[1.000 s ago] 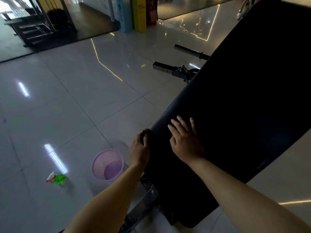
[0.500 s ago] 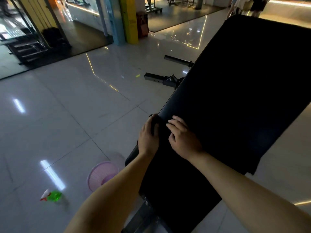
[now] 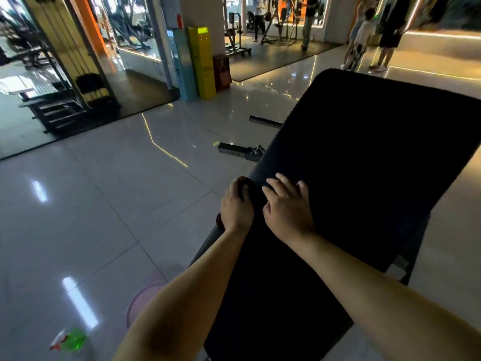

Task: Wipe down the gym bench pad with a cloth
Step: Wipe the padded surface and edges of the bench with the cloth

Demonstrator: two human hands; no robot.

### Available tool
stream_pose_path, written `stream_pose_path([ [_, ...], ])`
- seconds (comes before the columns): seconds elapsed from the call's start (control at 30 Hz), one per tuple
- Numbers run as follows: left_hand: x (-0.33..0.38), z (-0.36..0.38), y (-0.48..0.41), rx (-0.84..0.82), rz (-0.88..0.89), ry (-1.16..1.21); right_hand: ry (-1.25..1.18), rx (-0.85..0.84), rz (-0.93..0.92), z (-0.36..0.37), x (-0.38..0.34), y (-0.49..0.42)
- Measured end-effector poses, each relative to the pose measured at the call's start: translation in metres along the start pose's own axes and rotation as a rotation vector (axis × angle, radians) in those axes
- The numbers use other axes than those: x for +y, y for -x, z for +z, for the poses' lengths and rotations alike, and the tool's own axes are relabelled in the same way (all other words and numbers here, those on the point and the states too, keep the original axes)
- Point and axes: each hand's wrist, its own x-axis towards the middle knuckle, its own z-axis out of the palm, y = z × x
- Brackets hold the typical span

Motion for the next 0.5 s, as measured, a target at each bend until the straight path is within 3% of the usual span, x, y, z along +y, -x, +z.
stream_pose_path([
  [0.23, 0.011, 0.005, -0.006, -0.092, 0.108, -0.102, 0.087, -0.025, 0.080, -0.021, 0.030, -0.009],
  [0.5, -0.007, 0.001, 0.006, -0.024, 0.008, -0.128, 0.071, -0.025, 0.083, -0.017, 0.030, -0.010],
])
